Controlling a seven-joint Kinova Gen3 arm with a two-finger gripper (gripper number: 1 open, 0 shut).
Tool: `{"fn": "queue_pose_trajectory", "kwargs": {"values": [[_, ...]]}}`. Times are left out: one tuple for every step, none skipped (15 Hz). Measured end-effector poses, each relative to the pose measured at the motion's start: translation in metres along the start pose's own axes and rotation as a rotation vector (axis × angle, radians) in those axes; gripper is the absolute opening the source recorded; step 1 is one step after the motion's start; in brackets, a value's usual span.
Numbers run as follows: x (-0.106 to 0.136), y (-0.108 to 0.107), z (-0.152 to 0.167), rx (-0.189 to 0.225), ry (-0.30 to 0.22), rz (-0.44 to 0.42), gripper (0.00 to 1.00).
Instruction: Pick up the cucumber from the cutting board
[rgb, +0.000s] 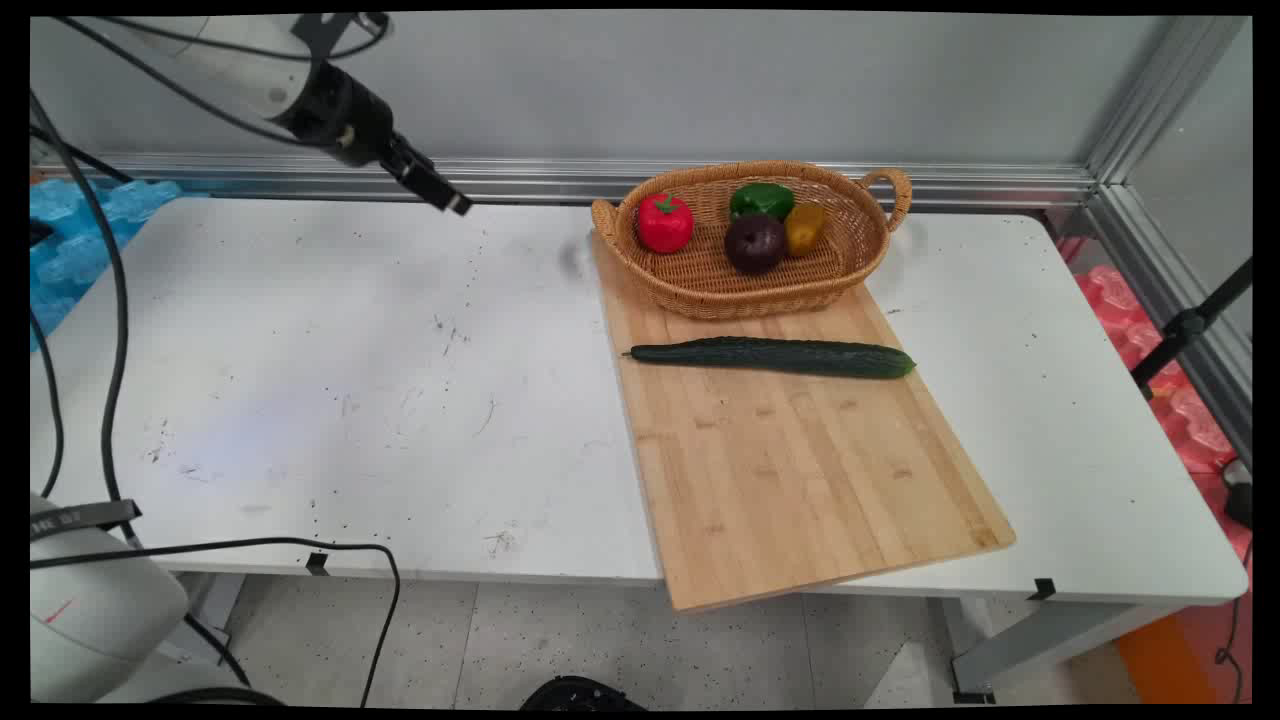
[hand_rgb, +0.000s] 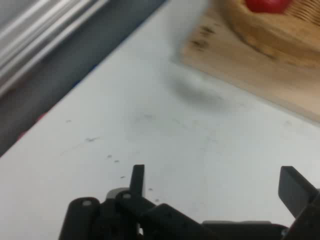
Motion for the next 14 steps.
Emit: {"fn": "queue_pose_trajectory", "kwargs": {"values": [[-0.001,0.005,-0.001,-0.022,-0.003,0.035,1.0],[-0.001,0.01,-0.001,-0.045,-0.006,0.07,1.0],[-0.002,0.016,-0.001,-0.071,-0.009,0.112,1.0],[-0.002,0.022,-0.001,-0.097,-0.012,0.154,1.0],[-0.003,0.027,-0.001,-0.12,-0.015,0.189,1.0],[-0.003,0.034,0.0,-0.151,-0.018,0.236,1.0],[-0.003,0.04,0.001,-0.174,-0.019,0.271,1.0],[-0.003,0.045,0.003,-0.196,-0.019,0.303,1.0],[-0.002,0.052,0.004,-0.22,-0.019,0.339,1.0],[-0.001,0.058,0.007,-0.243,-0.017,0.372,1.0],[0.001,0.064,0.01,-0.261,-0.015,0.399,1.0],[0.003,0.071,0.014,-0.282,-0.013,0.427,1.0],[0.005,0.077,0.018,-0.301,-0.008,0.452,1.0],[0.008,0.083,0.022,-0.315,-0.005,0.471,1.0]]}}
